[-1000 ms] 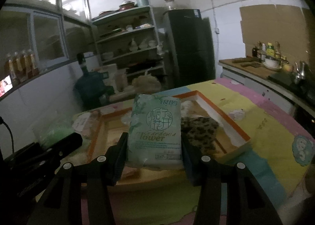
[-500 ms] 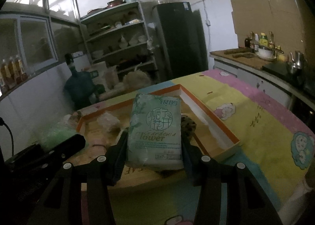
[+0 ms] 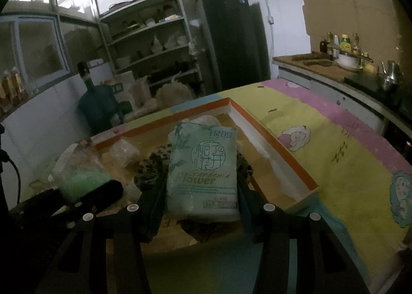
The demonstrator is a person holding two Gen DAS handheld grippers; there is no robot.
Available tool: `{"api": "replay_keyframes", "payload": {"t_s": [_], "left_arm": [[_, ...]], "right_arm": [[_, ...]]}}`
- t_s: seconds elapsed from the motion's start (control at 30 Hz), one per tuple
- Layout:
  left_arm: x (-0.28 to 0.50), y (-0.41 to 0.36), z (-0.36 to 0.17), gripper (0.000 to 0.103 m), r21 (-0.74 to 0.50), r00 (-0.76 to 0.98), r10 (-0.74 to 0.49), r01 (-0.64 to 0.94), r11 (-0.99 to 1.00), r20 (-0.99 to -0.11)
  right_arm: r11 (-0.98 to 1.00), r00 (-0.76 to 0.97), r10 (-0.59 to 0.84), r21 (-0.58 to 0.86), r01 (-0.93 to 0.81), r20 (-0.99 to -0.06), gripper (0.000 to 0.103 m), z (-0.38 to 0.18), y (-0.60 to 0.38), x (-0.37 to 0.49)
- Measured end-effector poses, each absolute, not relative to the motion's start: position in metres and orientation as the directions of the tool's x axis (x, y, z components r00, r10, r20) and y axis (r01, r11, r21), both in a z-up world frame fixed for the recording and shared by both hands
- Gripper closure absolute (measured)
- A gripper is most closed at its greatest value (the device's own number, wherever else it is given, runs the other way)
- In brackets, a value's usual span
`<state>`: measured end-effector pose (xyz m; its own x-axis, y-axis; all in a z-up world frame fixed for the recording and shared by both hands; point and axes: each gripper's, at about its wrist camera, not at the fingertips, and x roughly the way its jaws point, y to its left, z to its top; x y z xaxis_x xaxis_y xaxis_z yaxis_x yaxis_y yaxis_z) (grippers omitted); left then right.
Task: Organize soft objects
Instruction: 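Lower the green bag and Flower pack into the tray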
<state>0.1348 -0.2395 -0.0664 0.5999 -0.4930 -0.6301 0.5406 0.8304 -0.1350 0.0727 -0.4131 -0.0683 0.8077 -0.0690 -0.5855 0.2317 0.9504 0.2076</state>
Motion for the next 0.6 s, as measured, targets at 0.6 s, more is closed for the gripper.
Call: {"api": "replay_keyframes", "payload": {"t_s": [0.6], "left_arm": [[0.145,-0.244,-0.079,0.055,-0.177,0.554,-0.502,0.536,0.826,-0.664]], "right_arm": [[0.947,0.792,-0.059,0.219,0.237,-0.607,0.045,-0.077,-0.421,0.083]]}}
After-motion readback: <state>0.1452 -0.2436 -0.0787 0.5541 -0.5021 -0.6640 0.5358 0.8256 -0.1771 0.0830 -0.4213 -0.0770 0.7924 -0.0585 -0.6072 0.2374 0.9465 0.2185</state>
